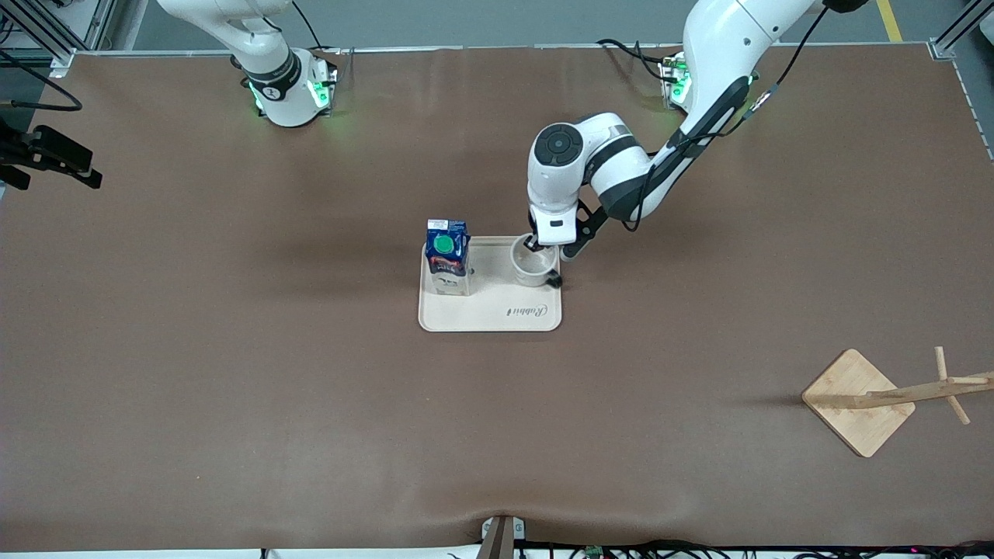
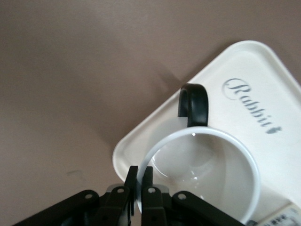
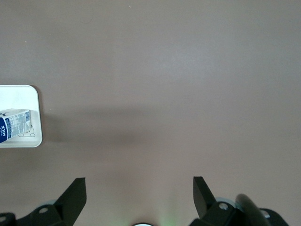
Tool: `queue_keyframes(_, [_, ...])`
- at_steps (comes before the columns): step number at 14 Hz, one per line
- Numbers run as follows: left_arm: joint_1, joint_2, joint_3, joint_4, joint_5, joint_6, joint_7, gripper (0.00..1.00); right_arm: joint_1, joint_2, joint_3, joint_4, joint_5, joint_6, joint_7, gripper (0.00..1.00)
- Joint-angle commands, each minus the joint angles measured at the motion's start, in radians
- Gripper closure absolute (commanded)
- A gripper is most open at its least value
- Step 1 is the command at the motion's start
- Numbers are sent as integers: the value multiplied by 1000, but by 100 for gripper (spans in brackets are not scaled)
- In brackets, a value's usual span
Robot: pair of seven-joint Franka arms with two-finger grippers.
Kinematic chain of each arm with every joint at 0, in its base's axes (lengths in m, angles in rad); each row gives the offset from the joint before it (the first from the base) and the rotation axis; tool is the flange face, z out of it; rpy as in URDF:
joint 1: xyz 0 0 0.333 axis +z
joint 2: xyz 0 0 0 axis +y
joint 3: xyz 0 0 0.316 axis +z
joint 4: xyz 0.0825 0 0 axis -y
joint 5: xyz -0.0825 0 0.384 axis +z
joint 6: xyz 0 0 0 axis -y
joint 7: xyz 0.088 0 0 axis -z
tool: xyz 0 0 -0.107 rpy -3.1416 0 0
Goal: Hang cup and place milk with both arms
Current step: 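Lower the left gripper and grasp the white mug by its rim, then lift the white mug and carry it to the wooden mug stand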
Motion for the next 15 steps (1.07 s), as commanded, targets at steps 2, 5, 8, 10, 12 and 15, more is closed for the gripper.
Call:
queue_keyframes(2, [-3, 25, 4, 55, 27, -12, -8, 100, -20, 16, 11, 28, -1, -15, -10, 0])
queue_keyframes(5, [14, -30, 2, 76, 59, -90, 3, 100, -19, 18, 13, 30, -1, -14, -12, 0])
queue_keyframes(8, [19, -105, 2, 120, 78, -215, 65, 100, -13, 18, 13, 28, -1, -15, -12, 0])
queue_keyframes(10, [33, -157, 5, 154, 78, -306, 183, 100, -14, 16, 13, 28, -1, -15, -10, 0])
queue_keyframes(12, [101, -218, 2, 157, 76, -317, 336, 100, -14, 18, 13, 28, -1, -9, -12, 0])
queue_keyframes(15, [212, -271, -2, 159, 57, -319, 591, 100, -10, 25, 13, 33, -1, -1, -14, 0])
